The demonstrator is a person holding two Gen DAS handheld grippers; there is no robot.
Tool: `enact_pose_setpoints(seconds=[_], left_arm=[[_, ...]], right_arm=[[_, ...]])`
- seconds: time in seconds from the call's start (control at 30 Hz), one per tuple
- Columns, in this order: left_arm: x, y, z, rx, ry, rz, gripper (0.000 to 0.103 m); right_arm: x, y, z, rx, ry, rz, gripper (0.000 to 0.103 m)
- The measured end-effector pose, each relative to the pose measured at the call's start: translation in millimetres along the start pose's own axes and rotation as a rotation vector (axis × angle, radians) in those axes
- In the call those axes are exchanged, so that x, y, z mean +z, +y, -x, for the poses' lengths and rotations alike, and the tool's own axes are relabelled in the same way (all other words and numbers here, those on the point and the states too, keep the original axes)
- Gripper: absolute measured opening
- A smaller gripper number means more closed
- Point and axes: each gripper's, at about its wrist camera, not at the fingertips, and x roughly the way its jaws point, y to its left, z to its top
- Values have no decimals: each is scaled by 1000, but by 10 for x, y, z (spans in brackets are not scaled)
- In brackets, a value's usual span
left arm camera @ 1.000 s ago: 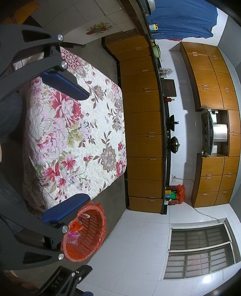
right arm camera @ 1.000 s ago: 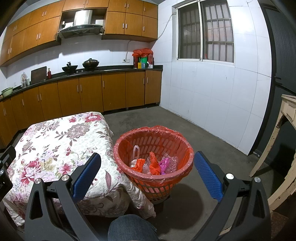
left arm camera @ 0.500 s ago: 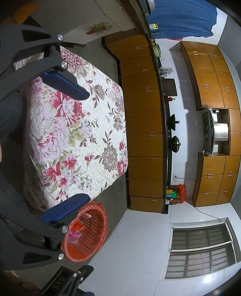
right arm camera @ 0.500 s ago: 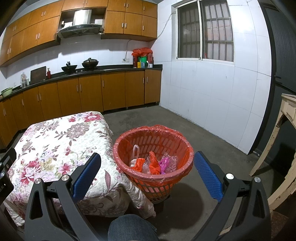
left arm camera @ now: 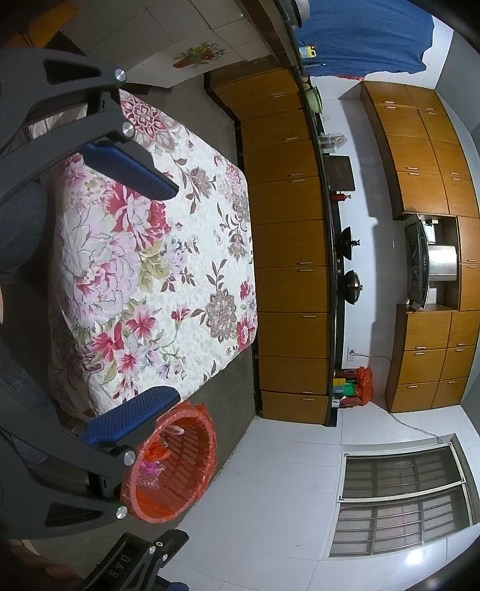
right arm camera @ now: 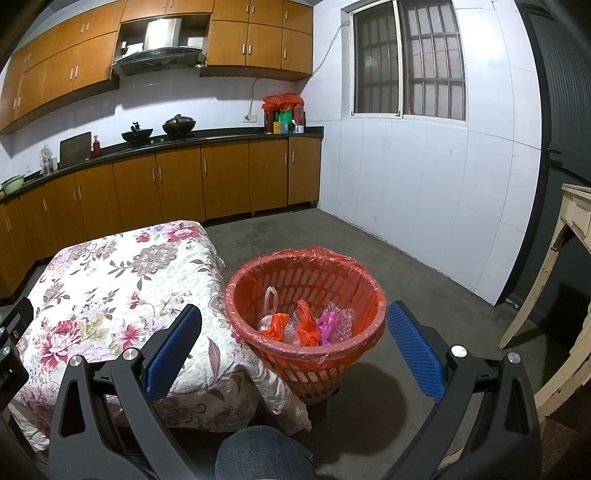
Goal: Collect trash
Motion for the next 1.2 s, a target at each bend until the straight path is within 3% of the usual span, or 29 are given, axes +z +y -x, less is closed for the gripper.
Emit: enact_pose_setpoints(seconds=[1.2], left_arm=[[-36, -8, -35, -6, 11, -6, 99]], right_arm=[[-3, -18, -6, 2, 6, -2, 100]])
